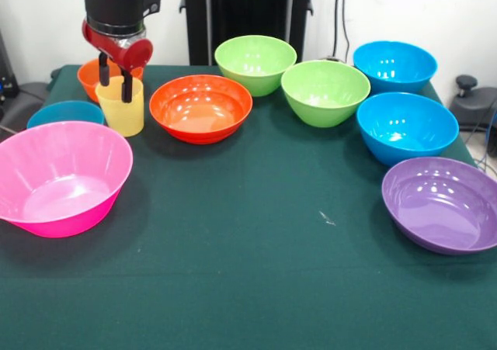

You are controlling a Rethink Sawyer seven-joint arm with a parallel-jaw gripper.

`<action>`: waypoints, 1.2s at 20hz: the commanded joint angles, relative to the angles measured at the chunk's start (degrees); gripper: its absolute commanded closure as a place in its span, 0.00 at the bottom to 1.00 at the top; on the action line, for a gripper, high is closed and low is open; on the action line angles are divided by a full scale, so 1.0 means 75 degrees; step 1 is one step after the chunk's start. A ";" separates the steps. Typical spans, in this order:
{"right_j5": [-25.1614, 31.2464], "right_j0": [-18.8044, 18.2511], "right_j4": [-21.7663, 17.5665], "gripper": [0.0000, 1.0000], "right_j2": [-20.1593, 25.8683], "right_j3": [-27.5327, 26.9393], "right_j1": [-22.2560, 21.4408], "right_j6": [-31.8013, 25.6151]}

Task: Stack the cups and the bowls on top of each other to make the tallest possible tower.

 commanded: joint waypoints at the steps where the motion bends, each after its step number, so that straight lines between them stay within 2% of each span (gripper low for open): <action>1: -0.0254 0.0100 0.0323 0.00 0.0579 -0.0274 0.0213 0.1014; 24: -0.0545 -0.0056 0.0474 0.00 0.0818 -0.0133 0.0484 0.1005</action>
